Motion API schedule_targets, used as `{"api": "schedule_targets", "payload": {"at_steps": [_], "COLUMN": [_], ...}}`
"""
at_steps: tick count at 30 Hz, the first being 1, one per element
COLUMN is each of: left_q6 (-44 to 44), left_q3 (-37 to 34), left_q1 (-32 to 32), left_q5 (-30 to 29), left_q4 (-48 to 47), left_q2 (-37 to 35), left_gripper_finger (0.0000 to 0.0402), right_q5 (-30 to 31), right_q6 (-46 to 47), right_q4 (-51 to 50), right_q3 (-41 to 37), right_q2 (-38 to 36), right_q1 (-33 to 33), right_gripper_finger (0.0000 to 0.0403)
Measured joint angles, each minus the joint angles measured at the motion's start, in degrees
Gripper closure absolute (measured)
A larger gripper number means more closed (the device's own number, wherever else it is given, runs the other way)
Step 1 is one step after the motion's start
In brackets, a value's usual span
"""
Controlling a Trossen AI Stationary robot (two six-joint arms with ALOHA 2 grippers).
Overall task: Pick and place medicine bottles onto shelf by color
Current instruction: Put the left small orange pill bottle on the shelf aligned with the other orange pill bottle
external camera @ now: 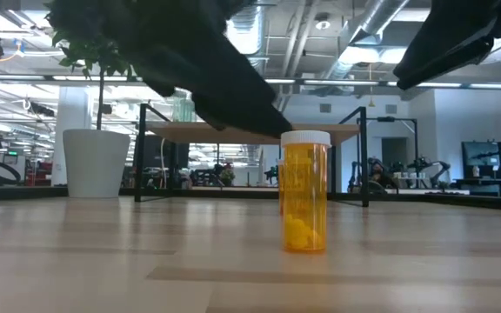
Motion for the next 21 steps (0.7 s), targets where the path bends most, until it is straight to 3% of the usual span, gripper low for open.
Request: {"api": "schedule_targets", "payload": {"at_steps": [5, 21], "left_q6": [0.2, 1.6], "left_q3": [3.0, 2.9], "left_q1": [-0.5, -1.8], "left_q5": [-0.1, -2.4], "left_q4": [-0.4, 1.0], "left_q2": [2.8, 4.6], "left_gripper_finger": [0.0178, 0.0178], "right_q5": [1.3, 2.7], "right_q6": [0.3, 1.3], "right_q4": [0.2, 0.6], "right_q3": [0.0, 0.0], "right_q2": [0.0, 0.0], "right_q1": [0.9, 1.4], "right_gripper_finger": [0.0178, 0.0178]}}
